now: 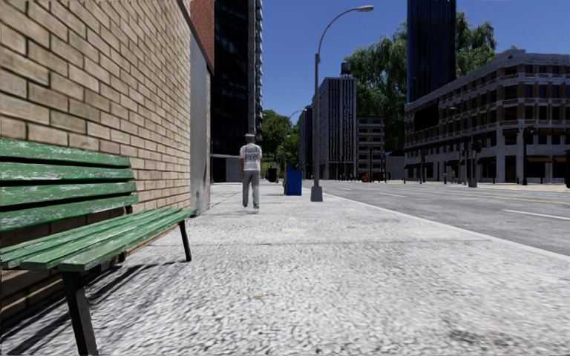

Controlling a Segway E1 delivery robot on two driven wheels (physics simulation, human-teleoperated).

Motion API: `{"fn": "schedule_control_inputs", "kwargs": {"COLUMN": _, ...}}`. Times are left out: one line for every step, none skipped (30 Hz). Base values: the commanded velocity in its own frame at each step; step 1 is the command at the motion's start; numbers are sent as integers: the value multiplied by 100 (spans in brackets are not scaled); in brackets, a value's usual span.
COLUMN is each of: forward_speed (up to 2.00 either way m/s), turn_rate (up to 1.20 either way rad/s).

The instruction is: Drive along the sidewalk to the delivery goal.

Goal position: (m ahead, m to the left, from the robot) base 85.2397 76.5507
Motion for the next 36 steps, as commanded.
{"fn": "schedule_control_inputs", "kwargs": {"forward_speed": 200, "turn_rate": 0}}
{"fn": "schedule_control_inputs", "kwargs": {"forward_speed": 200, "turn_rate": 0}}
{"fn": "schedule_control_inputs", "kwargs": {"forward_speed": 200, "turn_rate": 0}}
{"fn": "schedule_control_inputs", "kwargs": {"forward_speed": 200, "turn_rate": 0}}
{"fn": "schedule_control_inputs", "kwargs": {"forward_speed": 200, "turn_rate": 0}}
{"fn": "schedule_control_inputs", "kwargs": {"forward_speed": 200, "turn_rate": 0}}
{"fn": "schedule_control_inputs", "kwargs": {"forward_speed": 200, "turn_rate": 0}}
{"fn": "schedule_control_inputs", "kwargs": {"forward_speed": 200, "turn_rate": 0}}
{"fn": "schedule_control_inputs", "kwargs": {"forward_speed": 200, "turn_rate": 0}}
{"fn": "schedule_control_inputs", "kwargs": {"forward_speed": 200, "turn_rate": 0}}
{"fn": "schedule_control_inputs", "kwargs": {"forward_speed": 200, "turn_rate": 0}}
{"fn": "schedule_control_inputs", "kwargs": {"forward_speed": 200, "turn_rate": 0}}
{"fn": "schedule_control_inputs", "kwargs": {"forward_speed": 200, "turn_rate": 0}}
{"fn": "schedule_control_inputs", "kwargs": {"forward_speed": 200, "turn_rate": 0}}
{"fn": "schedule_control_inputs", "kwargs": {"forward_speed": 200, "turn_rate": 3}}
{"fn": "schedule_control_inputs", "kwargs": {"forward_speed": 200, "turn_rate": 13}}
{"fn": "schedule_control_inputs", "kwargs": {"forward_speed": 200, "turn_rate": 22}}
{"fn": "schedule_control_inputs", "kwargs": {"forward_speed": 200, "turn_rate": 22}}
{"fn": "schedule_control_inputs", "kwargs": {"forward_speed": 200, "turn_rate": 27}}
{"fn": "schedule_control_inputs", "kwargs": {"forward_speed": 200, "turn_rate": 28}}
{"fn": "schedule_control_inputs", "kwargs": {"forward_speed": 200, "turn_rate": 29}}
{"fn": "schedule_control_inputs", "kwargs": {"forward_speed": 200, "turn_rate": 29}}
{"fn": "schedule_control_inputs", "kwargs": {"forward_speed": 200, "turn_rate": 31}}
{"fn": "schedule_control_inputs", "kwargs": {"forward_speed": 200, "turn_rate": 34}}
{"fn": "schedule_control_inputs", "kwargs": {"forward_speed": 200, "turn_rate": 35}}
{"fn": "schedule_control_inputs", "kwargs": {"forward_speed": 200, "turn_rate": 35}}
{"fn": "schedule_control_inputs", "kwargs": {"forward_speed": 200, "turn_rate": 36}}
{"fn": "schedule_control_inputs", "kwargs": {"forward_speed": 200, "turn_rate": 37}}
{"fn": "schedule_control_inputs", "kwargs": {"forward_speed": 200, "turn_rate": 37}}
{"fn": "schedule_control_inputs", "kwargs": {"forward_speed": 200, "turn_rate": 37}}
{"fn": "schedule_control_inputs", "kwargs": {"forward_speed": 200, "turn_rate": 37}}
{"fn": "schedule_control_inputs", "kwargs": {"forward_speed": 200, "turn_rate": 35}}
{"fn": "schedule_control_inputs", "kwargs": {"forward_speed": 200, "turn_rate": 20}}
{"fn": "schedule_control_inputs", "kwargs": {"forward_speed": 200, "turn_rate": 20}}
{"fn": "schedule_control_inputs", "kwargs": {"forward_speed": 200, "turn_rate": 1}}
{"fn": "schedule_control_inputs", "kwargs": {"forward_speed": 200, "turn_rate": 0}}
